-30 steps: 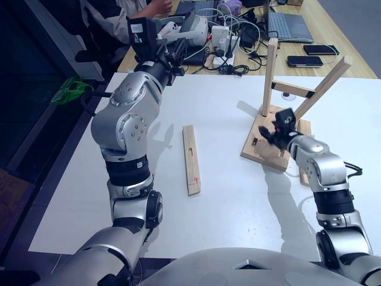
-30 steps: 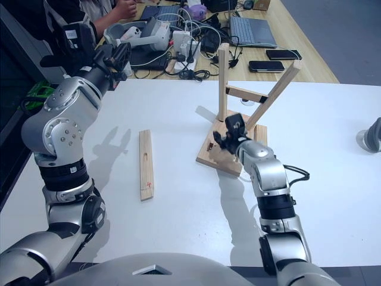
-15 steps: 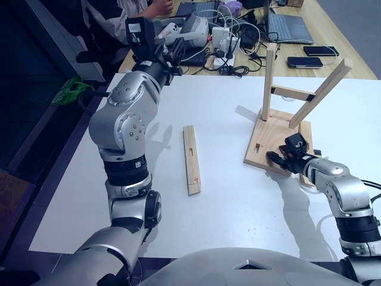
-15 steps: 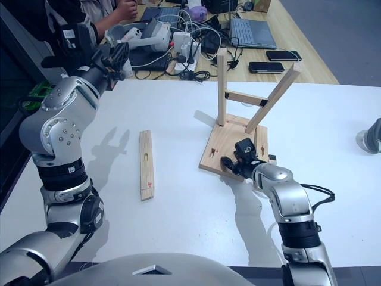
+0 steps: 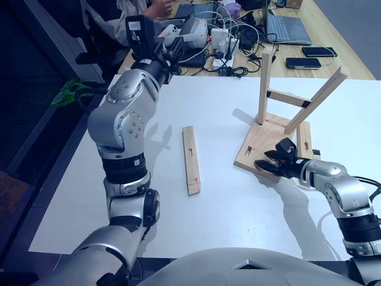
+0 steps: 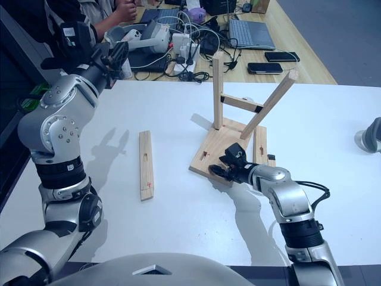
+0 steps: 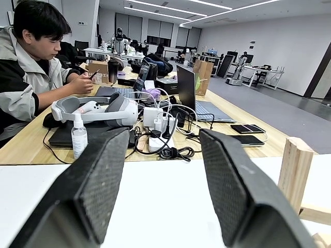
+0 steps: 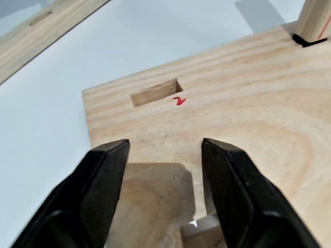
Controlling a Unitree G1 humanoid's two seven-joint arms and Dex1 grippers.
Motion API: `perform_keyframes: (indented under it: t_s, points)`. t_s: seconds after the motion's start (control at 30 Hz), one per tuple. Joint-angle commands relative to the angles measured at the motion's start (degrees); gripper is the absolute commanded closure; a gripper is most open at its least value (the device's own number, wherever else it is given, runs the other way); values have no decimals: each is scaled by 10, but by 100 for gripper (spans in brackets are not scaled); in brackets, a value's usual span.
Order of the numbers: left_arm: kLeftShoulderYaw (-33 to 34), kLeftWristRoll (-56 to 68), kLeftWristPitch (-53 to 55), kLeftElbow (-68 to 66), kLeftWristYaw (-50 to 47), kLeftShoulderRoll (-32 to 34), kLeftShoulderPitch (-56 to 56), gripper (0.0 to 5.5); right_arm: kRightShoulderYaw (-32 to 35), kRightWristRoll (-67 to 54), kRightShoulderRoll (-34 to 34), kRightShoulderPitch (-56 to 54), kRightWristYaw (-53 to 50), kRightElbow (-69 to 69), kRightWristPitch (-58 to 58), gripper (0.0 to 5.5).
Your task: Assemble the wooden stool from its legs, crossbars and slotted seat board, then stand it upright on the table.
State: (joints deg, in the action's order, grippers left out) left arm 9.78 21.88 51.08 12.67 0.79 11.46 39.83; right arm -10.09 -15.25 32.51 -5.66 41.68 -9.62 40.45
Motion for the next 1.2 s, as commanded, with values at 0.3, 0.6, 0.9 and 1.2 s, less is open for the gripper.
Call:
perform_keyframes:
  t_s: [0.3,0.6,0.9,1.2]
  points:
    - [6,-17,1,-5,4,9,8,298,96,-10,-24,-4,-58,54,-74,284]
    - [2,-17,-7,-13,5,-1,12,298,246,-99,-125,-63,-215,48,-21,284]
    - [7,-17,-3,-2,2,2,3,298,243,-130,-180,-5,-307,-98,84,284]
    - [0,-16,-1,1,0,-7,2,298,228,-38,-216,-58,-417,-33,34,284]
